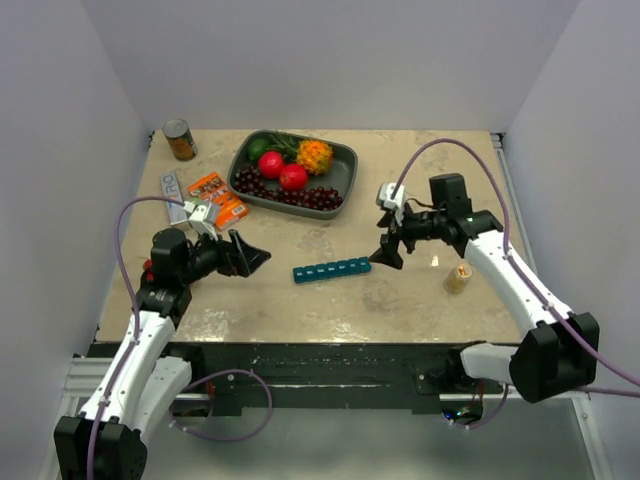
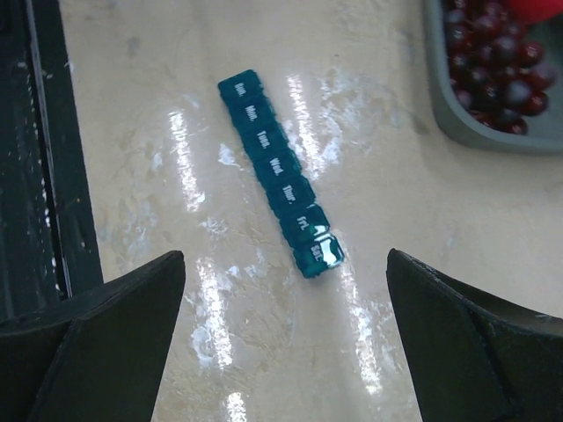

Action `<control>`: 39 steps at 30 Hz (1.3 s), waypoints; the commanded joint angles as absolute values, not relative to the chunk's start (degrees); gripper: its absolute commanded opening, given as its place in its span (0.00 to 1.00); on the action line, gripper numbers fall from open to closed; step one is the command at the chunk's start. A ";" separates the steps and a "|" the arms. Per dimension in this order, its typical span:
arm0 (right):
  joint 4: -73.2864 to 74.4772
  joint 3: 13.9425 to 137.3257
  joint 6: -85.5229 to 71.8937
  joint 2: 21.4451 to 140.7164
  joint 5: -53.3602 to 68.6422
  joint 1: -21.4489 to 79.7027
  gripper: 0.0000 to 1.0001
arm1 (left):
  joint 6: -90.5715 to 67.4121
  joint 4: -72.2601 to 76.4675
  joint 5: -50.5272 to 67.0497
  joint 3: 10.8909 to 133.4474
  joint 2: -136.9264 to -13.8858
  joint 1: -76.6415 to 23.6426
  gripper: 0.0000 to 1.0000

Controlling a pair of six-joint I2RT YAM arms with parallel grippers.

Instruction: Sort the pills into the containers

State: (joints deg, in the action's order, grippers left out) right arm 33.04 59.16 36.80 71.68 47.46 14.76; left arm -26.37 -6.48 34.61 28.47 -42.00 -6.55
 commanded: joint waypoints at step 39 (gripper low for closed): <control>22.94 66.53 53.44 100.72 20.30 41.31 0.76 | -29.97 -9.84 33.05 28.21 -44.91 -7.56 1.00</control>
State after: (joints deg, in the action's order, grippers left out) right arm 25.17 64.18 52.05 99.94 21.93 41.10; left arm -28.53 -10.20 32.75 28.38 -45.01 -7.22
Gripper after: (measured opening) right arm 0.776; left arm 0.996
